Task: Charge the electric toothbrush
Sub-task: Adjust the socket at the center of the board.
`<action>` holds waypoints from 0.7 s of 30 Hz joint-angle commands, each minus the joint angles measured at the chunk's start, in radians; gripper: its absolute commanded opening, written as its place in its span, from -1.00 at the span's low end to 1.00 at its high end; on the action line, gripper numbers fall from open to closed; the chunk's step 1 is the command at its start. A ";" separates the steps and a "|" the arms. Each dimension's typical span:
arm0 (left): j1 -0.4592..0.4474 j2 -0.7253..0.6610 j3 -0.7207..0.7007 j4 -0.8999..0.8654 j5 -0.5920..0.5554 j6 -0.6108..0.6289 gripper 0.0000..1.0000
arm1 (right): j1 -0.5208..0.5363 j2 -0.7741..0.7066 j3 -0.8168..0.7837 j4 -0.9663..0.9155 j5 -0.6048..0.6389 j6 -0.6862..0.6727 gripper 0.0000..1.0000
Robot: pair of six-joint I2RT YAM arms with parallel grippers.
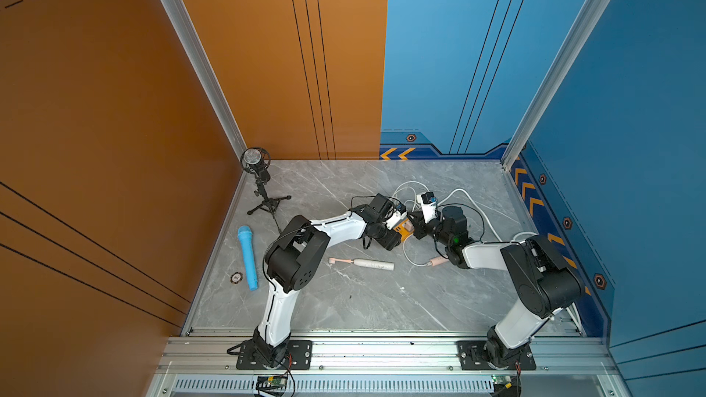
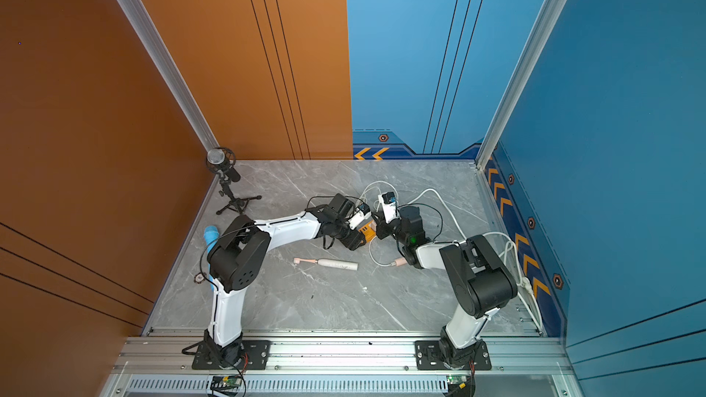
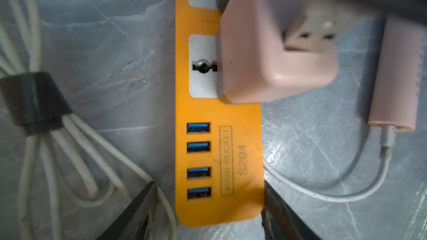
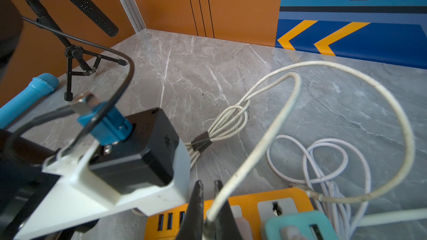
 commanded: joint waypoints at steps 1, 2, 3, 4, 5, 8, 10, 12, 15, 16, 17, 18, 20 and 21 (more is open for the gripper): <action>0.006 -0.019 -0.010 0.085 0.020 -0.003 0.42 | -0.004 0.016 -0.013 -0.049 -0.034 -0.004 -1.00; 0.007 -0.012 -0.009 0.090 0.021 -0.002 0.42 | -0.004 0.020 -0.012 -0.046 -0.037 -0.004 -1.00; 0.007 -0.006 -0.014 0.102 0.022 0.000 0.42 | -0.004 0.027 -0.008 -0.047 -0.040 -0.004 -1.00; 0.007 0.002 -0.014 0.111 0.022 0.001 0.42 | -0.002 0.031 -0.004 -0.048 -0.038 -0.004 -1.00; 0.006 0.007 -0.011 0.114 0.018 0.001 0.42 | -0.002 0.033 -0.003 -0.048 -0.035 -0.007 -1.00; 0.005 0.015 -0.019 0.135 0.008 0.011 0.42 | 0.000 0.039 0.002 -0.053 -0.020 -0.009 -1.00; 0.005 0.025 -0.021 0.148 0.017 0.028 0.38 | 0.003 0.040 0.002 -0.053 -0.012 -0.012 -1.00; 0.007 0.038 -0.014 0.137 0.020 0.033 0.35 | 0.007 0.037 -0.001 -0.061 0.002 -0.017 -1.00; 0.008 0.046 -0.011 0.123 0.024 0.044 0.29 | 0.012 0.039 -0.001 -0.065 0.012 -0.023 -1.00; 0.007 0.048 -0.011 0.115 0.024 0.048 0.29 | 0.011 0.041 0.000 -0.068 0.012 -0.025 -1.00; 0.010 0.048 -0.013 0.115 0.021 0.049 0.29 | 0.013 0.042 -0.001 -0.066 0.015 -0.028 -1.00; 0.010 0.049 -0.015 0.113 0.023 0.052 0.30 | 0.014 0.043 -0.002 -0.065 0.018 -0.027 -1.00; 0.008 0.054 -0.017 0.110 0.021 0.054 0.31 | 0.015 0.043 -0.007 -0.059 0.024 -0.028 -1.00; 0.006 0.059 -0.014 0.111 0.014 0.053 0.32 | 0.016 0.044 -0.009 -0.055 0.027 -0.028 -1.00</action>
